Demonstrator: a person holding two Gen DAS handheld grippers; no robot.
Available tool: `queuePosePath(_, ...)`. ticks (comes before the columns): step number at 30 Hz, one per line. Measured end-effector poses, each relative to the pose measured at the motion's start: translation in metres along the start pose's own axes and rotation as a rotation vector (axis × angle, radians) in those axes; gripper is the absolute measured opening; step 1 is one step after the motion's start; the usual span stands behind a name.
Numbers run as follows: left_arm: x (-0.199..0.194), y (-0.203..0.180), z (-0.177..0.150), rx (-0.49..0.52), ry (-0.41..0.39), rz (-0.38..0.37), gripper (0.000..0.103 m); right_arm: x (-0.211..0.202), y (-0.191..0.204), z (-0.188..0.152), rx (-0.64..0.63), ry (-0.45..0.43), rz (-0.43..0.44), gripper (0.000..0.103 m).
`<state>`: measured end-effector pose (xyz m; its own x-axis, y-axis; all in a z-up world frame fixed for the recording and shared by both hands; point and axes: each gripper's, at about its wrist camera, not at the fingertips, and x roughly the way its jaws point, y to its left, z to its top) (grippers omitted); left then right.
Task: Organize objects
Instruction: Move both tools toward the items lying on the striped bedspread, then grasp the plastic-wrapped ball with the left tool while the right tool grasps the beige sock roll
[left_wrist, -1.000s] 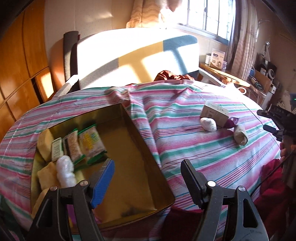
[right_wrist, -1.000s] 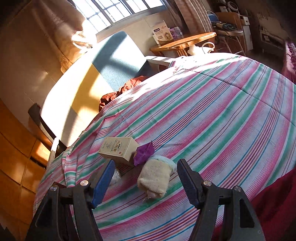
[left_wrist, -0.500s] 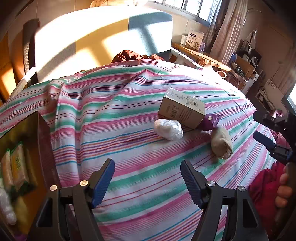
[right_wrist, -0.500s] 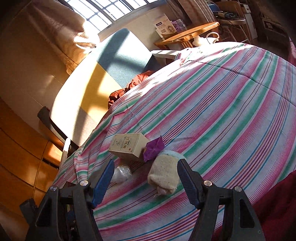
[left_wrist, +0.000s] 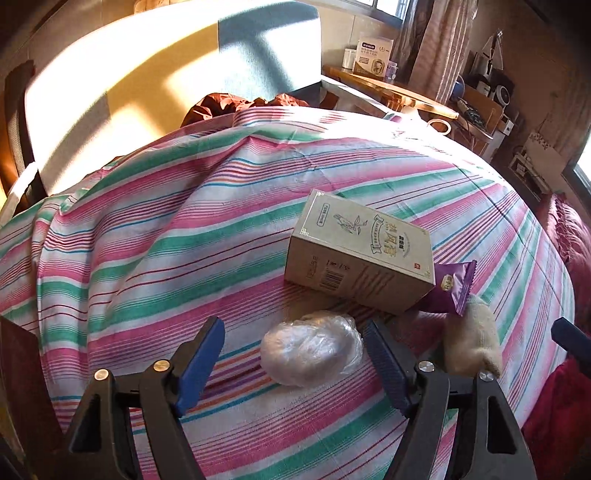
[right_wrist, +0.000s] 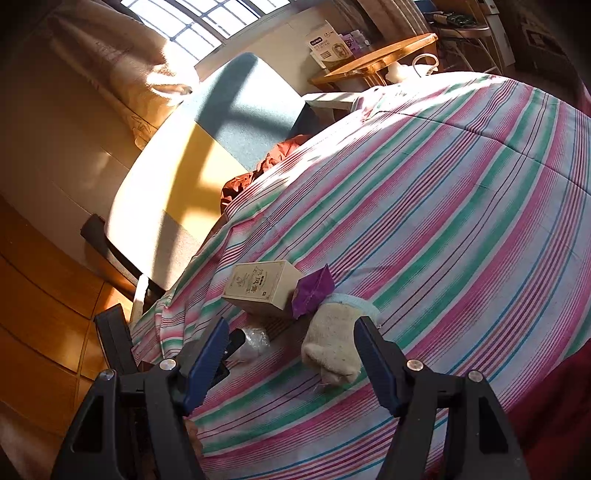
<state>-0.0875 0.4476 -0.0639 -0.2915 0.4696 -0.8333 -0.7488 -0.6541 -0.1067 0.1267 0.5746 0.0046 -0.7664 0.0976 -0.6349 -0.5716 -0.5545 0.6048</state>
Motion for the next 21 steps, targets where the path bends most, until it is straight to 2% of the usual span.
queuePosePath(1, 0.005, 0.000, -0.003, 0.000, 0.020, -0.024, 0.054, 0.000, -0.001, 0.000, 0.004, 0.001, 0.001, 0.072)
queuePosePath(2, 0.007, 0.001, -0.007, -0.008, 0.024, -0.047, 0.048, 0.000, -0.001, 0.000, 0.007, 0.001, 0.002, 0.072)
queuePosePath(8, -0.016, 0.004, -0.040, -0.012, -0.019, -0.044, 0.040, 0.003, -0.001, 0.000, 0.013, 0.015, -0.010, 0.072)
queuePosePath(13, -0.040, 0.011, -0.075, 0.004, -0.034, -0.003, 0.039, 0.012, -0.001, -0.003, 0.009, 0.056, -0.069, 0.072)
queuePosePath(21, -0.069, 0.012, -0.116, 0.006, -0.051, 0.002, 0.038, 0.038, 0.005, -0.010, -0.048, 0.157, -0.191, 0.072)
